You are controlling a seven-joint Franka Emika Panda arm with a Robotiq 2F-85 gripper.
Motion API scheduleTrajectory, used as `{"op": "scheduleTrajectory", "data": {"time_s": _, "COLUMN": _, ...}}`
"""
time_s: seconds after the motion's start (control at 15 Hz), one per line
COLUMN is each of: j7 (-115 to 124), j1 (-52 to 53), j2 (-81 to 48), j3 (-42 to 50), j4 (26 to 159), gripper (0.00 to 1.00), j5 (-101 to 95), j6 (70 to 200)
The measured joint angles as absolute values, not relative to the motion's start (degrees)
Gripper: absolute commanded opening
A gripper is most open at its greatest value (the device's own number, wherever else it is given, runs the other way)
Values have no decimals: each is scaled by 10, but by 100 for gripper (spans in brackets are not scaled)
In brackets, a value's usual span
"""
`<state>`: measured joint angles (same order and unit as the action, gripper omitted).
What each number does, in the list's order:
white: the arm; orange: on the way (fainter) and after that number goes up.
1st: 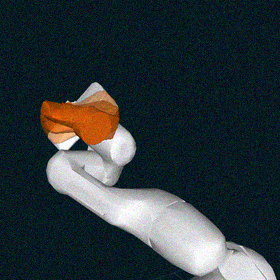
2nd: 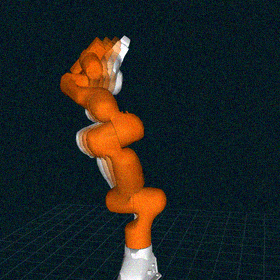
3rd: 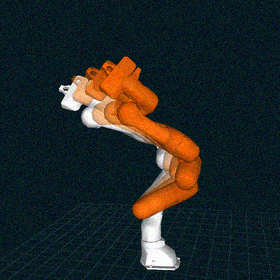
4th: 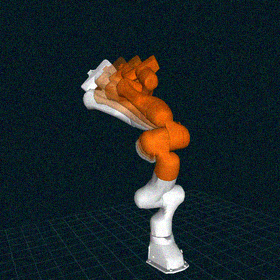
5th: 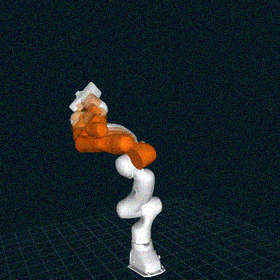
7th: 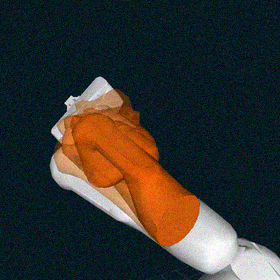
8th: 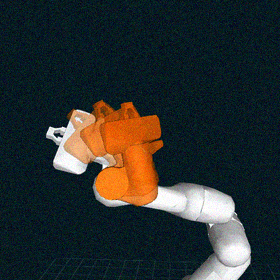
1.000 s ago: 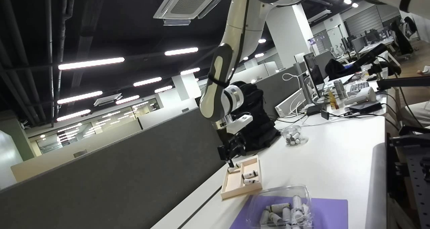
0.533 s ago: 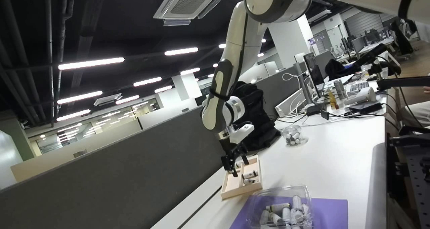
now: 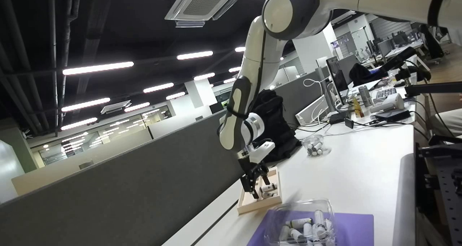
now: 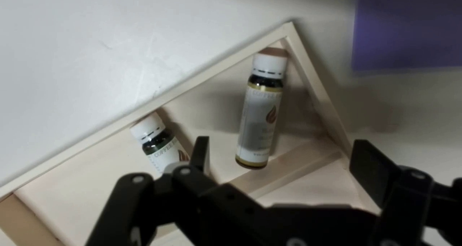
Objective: Remove the bottle from the tray and put it on the table
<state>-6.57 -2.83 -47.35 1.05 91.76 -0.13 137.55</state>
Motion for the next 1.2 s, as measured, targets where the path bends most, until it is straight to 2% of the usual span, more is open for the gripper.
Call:
{"op": "scheduleTrajectory", "data": {"time_s": 0.6, "j7": -79, "j1": -42, "j2": -485, "j3": 11, "j4": 916, "gripper": 100, "j5": -1, "j6": 1375}}
{"op": "scheduleTrajectory", "data": {"time_s": 0.67, "j7": -80, "j1": -43, "j2": -487, "j3": 11, "j4": 915, "gripper": 79, "j5": -1, "j6": 1375}}
{"op": "scheduleTrajectory", "data": {"time_s": 0.73, "j7": -81, "j1": -44, "j2": -489, "j3": 11, "j4": 913, "gripper": 74, "j5": -1, "j6": 1374}}
{"op": "scheduleTrajectory", "data": {"time_s": 1.2, "j7": -82, "j1": -44, "j2": -512, "j3": 11, "j4": 885, "gripper": 25, "j5": -2, "j6": 1366}}
